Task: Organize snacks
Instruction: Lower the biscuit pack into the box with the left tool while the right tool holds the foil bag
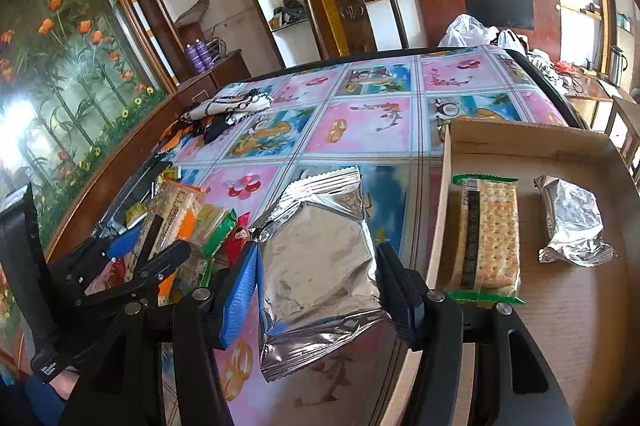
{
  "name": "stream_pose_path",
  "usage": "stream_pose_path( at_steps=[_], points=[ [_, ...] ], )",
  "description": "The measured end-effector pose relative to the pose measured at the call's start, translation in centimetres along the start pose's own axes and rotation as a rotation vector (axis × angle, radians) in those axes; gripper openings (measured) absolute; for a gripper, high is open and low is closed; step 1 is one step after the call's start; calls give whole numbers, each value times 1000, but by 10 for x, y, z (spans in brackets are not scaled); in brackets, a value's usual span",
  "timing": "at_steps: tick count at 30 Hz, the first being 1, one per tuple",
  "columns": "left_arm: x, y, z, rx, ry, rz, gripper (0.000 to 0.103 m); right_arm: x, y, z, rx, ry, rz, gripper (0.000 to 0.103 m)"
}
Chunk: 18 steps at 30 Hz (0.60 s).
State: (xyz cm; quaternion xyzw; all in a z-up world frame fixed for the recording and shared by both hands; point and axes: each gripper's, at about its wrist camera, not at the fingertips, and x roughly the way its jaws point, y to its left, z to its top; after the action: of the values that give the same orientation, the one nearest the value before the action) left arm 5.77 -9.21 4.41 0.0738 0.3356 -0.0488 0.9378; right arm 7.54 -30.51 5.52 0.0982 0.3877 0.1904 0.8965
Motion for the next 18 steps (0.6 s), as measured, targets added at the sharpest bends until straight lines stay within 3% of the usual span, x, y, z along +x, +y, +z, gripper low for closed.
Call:
stream_pose_path(
  at_steps=[10,18],
  points=[
    [-2,0,1,-14,-2,-15,53,-10,-13,7,34,-38,-21,63],
    [-2,-15,3,-8,25,-39,53,-28,-63,21,167,-97,-96,63]
  ],
)
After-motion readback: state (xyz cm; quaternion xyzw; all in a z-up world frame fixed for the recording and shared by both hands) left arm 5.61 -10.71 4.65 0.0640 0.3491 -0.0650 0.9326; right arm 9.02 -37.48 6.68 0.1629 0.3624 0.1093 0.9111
